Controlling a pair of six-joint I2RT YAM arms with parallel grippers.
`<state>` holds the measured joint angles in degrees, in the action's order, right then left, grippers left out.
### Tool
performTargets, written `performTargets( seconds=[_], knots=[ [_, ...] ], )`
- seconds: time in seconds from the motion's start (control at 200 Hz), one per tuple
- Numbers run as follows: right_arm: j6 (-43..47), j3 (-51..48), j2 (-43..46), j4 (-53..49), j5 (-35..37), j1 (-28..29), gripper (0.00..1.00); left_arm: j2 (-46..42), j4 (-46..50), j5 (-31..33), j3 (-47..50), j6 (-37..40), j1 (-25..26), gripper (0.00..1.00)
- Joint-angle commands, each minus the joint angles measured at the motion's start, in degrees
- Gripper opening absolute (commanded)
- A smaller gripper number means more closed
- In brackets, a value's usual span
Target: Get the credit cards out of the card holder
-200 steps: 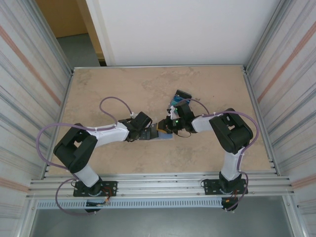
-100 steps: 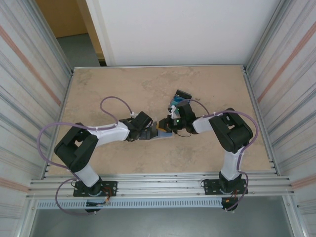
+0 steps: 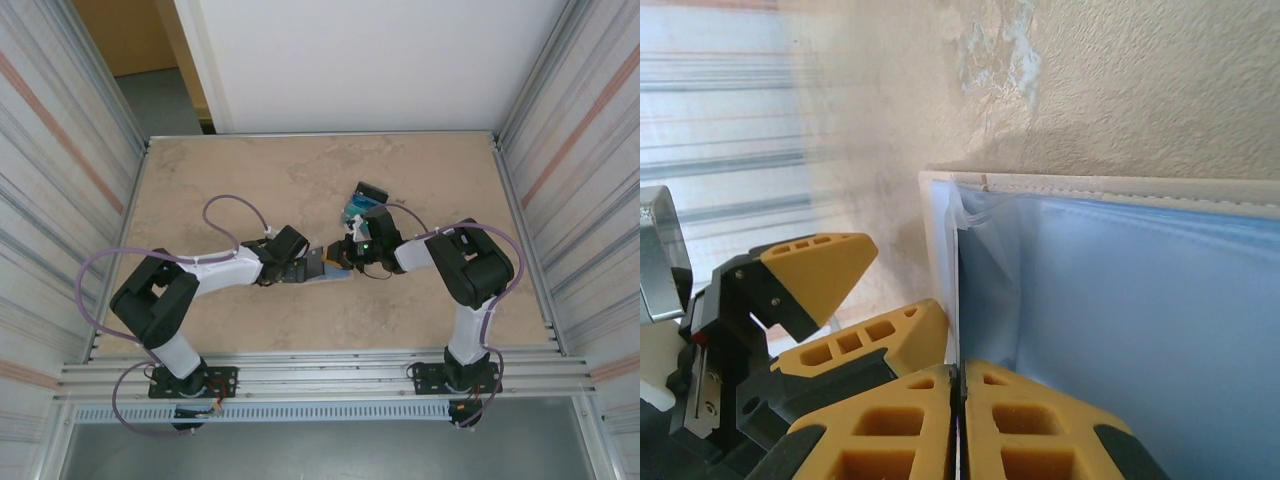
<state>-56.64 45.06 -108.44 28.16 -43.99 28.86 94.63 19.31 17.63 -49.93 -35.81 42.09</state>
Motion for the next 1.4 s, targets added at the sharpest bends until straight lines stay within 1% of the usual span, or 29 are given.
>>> performTargets(
  seconds=[0.0,0.456,0.947,1.393],
  knots=[
    [-1.02,-1.11,-0.15,1.17,-1.33,-0.82,0.11,1.04,2.40,1.18,-1.21,-0.32,0.13,0.99],
    [-0.75,-0.88,-1.68,1.15,-1.89,-0.82,0.11,-2.34,0.66,-1.67,-4.61,1.87,0.12,0.99],
    [-0.84,-0.85,-1.75,1.19,-1.89,-0.82,0.12,2.85,-1.77,-5.27,-6.05,3.99,0.19,0.99],
    [-1.34,-1.73,-1.07,2.29,-2.20,-1.18,0.12,4.24,-0.15,-5.19,-3.95,3.30,-0.42,0.99]
  ],
)
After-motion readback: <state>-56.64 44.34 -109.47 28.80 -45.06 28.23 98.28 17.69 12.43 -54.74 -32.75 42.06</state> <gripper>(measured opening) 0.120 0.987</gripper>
